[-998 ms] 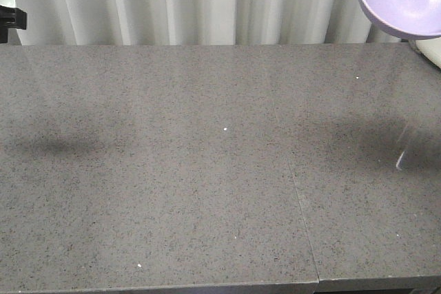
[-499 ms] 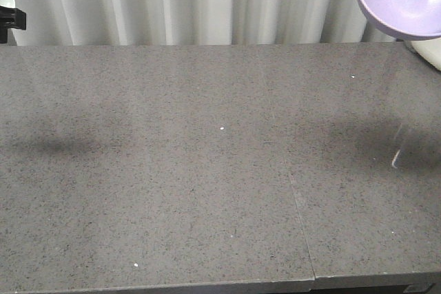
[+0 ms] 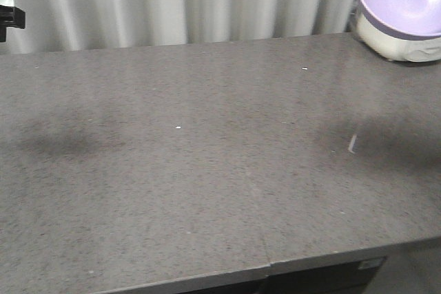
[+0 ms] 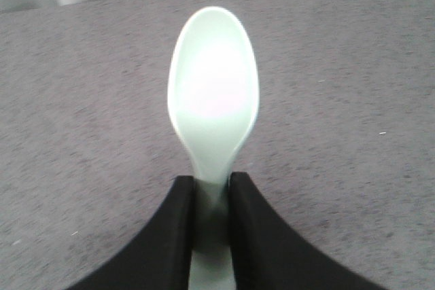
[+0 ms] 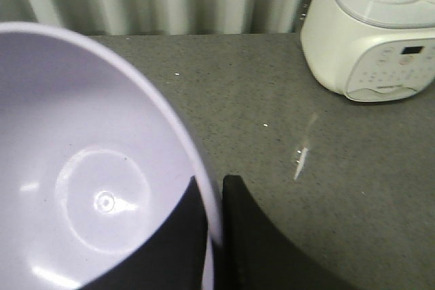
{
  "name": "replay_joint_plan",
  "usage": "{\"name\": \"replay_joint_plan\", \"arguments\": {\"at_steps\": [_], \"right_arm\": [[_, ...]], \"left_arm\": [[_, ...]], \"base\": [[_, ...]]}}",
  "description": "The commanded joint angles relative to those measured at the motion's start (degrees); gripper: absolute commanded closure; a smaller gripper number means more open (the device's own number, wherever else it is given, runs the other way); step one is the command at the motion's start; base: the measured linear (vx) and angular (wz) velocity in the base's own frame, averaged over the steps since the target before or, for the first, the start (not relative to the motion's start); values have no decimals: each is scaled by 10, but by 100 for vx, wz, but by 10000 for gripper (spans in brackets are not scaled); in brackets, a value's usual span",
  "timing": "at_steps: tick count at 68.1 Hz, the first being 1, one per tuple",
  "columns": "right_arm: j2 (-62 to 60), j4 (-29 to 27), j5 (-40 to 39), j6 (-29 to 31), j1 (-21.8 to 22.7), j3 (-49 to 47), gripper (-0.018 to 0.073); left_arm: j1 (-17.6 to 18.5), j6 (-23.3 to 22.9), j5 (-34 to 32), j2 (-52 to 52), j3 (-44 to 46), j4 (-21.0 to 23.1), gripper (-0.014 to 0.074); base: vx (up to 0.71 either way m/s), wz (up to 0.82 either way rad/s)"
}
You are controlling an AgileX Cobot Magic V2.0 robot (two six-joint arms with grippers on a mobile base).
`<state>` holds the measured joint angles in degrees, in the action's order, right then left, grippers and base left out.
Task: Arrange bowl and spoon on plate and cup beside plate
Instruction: 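Drive the base to the counter with the light blue plate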
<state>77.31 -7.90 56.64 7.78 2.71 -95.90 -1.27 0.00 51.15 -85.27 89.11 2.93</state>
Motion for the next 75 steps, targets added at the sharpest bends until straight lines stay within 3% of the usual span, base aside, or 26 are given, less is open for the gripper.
{"name": "replay_joint_plan", "arguments": {"at_steps": [1, 75], "right_arm": [[-13, -2, -38, 3, 4, -19, 570], [-13, -2, -38, 3, 4, -19, 570]], "left_arm": [[3, -5, -31, 22, 18, 5, 594], [3, -5, -31, 22, 18, 5, 594]], "base": [[-2, -41], [-7, -47]]}}
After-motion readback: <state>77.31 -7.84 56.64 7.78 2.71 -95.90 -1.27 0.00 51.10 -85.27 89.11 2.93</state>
